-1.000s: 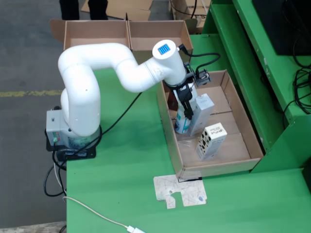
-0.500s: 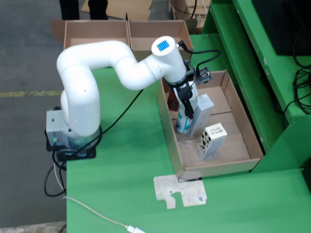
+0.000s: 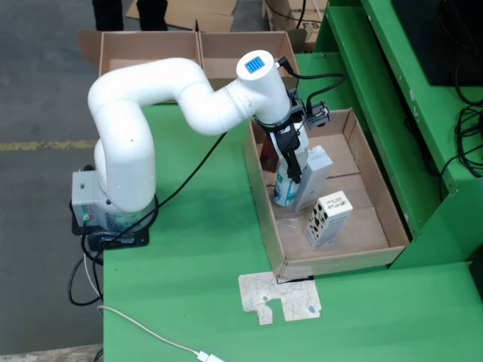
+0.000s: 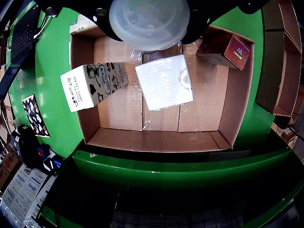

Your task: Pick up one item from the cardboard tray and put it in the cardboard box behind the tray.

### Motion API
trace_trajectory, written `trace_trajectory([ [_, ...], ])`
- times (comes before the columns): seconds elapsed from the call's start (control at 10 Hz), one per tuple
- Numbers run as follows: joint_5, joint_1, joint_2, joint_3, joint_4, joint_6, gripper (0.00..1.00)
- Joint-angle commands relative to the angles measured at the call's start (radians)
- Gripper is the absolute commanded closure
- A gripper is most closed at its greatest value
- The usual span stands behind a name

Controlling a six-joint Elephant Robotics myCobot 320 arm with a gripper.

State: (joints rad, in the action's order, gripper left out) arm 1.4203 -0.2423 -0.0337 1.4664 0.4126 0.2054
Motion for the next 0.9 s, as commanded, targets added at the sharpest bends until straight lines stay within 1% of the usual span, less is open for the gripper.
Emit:
trace_trajectory([
  [0.0,-0.013,-0.007,0.008,-0.160,-0.092,0.017,1.00],
  [0.2,-0.016,-0.008,-0.001,-0.193,-0.116,0.021,1.00],
  [0.3,-0.020,-0.005,-0.003,-0.246,-0.164,0.026,1.00],
  [0.4,-0.020,-0.005,-0.003,-0.246,-0.164,0.026,1.00],
  [0.8,-0.019,0.005,-0.045,-0.412,-0.278,0.027,1.00],
])
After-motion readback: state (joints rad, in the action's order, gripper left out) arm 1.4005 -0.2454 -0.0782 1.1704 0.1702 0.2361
